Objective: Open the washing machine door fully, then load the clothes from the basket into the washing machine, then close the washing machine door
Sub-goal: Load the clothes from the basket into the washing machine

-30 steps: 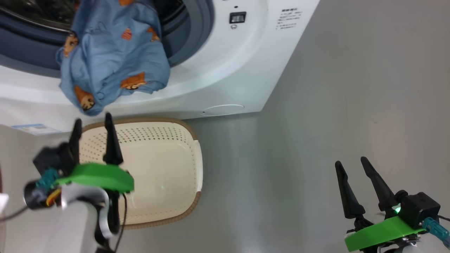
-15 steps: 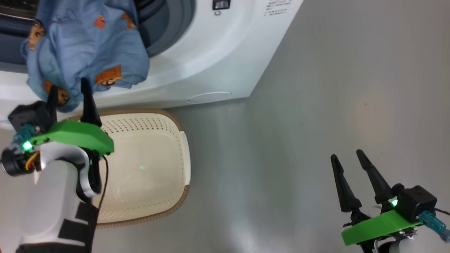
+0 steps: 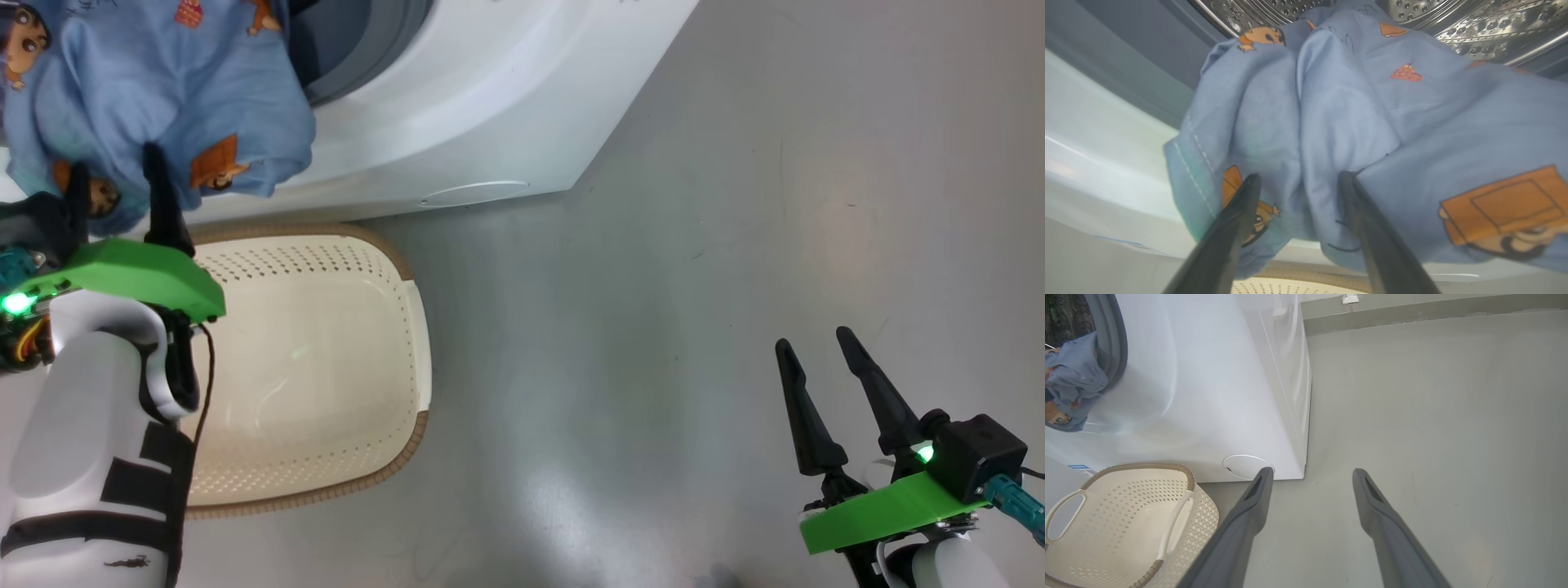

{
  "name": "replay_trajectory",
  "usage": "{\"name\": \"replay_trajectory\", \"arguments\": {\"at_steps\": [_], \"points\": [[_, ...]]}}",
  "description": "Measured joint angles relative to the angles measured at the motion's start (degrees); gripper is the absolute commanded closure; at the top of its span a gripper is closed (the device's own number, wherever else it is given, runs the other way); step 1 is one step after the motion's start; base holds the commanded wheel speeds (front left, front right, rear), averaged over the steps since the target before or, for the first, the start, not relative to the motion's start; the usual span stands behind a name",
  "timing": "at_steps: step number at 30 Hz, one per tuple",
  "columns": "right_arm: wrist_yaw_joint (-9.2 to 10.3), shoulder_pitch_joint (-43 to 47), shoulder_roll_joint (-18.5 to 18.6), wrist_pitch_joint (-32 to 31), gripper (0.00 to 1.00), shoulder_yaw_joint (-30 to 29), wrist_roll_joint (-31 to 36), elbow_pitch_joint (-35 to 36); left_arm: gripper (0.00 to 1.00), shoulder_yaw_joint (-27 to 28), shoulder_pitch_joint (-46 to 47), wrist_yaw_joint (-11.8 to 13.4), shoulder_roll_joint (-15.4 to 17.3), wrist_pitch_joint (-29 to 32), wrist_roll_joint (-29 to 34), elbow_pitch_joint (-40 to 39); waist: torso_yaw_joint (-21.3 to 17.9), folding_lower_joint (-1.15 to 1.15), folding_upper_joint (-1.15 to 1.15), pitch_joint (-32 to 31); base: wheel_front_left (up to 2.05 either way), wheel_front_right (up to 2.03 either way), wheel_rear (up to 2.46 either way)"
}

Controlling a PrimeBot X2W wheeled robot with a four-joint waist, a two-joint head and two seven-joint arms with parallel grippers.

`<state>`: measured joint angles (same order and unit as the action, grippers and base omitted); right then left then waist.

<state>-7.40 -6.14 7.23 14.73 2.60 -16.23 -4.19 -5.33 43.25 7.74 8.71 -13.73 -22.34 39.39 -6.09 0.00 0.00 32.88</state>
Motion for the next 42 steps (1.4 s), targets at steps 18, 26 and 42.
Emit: {"name": "replay_trajectory", "arguments": {"at_steps": [18, 26, 42], "points": [[0.0, -0.98, 0.6, 0.0, 0.0, 0.21, -0.58, 0.33, 0.0, 1.62, 2.43, 0.57, -0.99, -0.89, 1.38, 3.58, -0.27, 0.0, 0.0, 1.25, 0.0, 0.0, 0.0], [0.0, -1.0, 0.54, 0.0, 0.0, 0.21, -1.1, 0.32, 0.67, 2.58, 2.47, 0.57, -1.24, -0.8, 3.47, 3.59, -1.28, 0.0, 0.0, 1.65, 0.0, 0.0, 0.0], [0.0, -0.95, -0.07, 0.0, 0.0, 0.1, -1.52, 0.12, 1.0, 3.41, 0.09, -2.04, -4.85, -0.09, 2.09, -5.11, 0.74, 0.0, 0.0, 0.13, 0.0, 0.0, 0.0]]}}
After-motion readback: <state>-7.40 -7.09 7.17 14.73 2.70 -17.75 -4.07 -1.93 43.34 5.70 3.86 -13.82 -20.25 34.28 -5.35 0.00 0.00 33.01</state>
